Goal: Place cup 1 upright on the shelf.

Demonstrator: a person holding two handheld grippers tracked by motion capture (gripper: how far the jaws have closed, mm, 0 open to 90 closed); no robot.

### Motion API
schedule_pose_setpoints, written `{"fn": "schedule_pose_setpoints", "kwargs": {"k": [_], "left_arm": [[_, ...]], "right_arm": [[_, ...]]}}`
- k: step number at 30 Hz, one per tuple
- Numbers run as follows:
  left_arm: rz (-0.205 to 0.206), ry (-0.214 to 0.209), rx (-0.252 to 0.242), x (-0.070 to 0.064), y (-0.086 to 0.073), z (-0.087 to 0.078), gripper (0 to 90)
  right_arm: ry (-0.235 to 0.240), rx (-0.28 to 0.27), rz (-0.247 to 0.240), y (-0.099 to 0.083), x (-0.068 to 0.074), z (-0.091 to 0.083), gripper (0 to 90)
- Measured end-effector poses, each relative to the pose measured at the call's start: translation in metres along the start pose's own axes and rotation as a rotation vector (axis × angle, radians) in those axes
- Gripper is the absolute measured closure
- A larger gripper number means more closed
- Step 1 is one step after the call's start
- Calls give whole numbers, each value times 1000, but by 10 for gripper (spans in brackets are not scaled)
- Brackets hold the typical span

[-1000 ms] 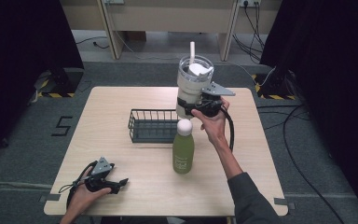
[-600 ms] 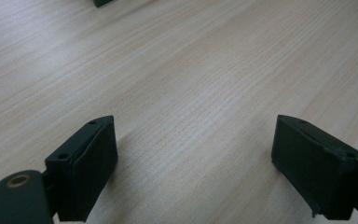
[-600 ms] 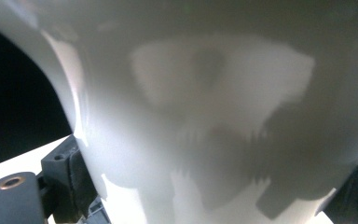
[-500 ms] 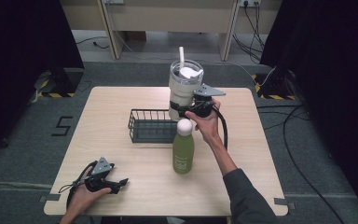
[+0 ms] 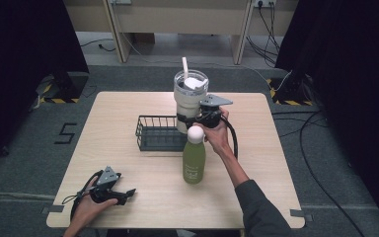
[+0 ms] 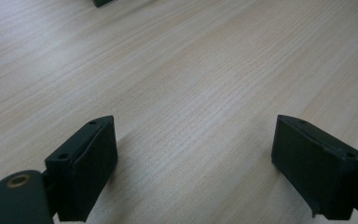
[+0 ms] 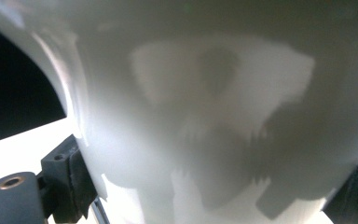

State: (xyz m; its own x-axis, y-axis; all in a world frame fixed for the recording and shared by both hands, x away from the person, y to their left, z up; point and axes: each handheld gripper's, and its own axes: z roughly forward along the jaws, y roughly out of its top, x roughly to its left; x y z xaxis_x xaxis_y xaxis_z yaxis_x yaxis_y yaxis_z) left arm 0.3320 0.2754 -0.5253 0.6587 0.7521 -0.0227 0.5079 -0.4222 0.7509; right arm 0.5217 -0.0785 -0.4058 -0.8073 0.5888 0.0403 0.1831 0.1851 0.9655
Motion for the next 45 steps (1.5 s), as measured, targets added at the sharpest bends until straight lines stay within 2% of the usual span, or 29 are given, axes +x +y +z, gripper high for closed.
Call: {"fn": "schedule_pose_setpoints", "kwargs": {"k": [5, 11, 28, 33, 45], "left_arm": [[0, 0, 0, 0, 0, 0, 135], [0, 0, 0, 0, 0, 0, 136], [0, 0, 0, 0, 0, 0, 136], [0, 0, 0, 0, 0, 0, 136], [0, 1, 0, 0, 0, 0, 135]], "right_arm": [[18, 0, 10, -5, -1, 3, 108], [24, 10, -3, -9, -1, 7, 108], [24, 47, 5, -29, -4, 14, 108], [10, 63, -24, -32, 0, 17, 108], [1, 80, -47, -39, 4, 21, 106]]}}
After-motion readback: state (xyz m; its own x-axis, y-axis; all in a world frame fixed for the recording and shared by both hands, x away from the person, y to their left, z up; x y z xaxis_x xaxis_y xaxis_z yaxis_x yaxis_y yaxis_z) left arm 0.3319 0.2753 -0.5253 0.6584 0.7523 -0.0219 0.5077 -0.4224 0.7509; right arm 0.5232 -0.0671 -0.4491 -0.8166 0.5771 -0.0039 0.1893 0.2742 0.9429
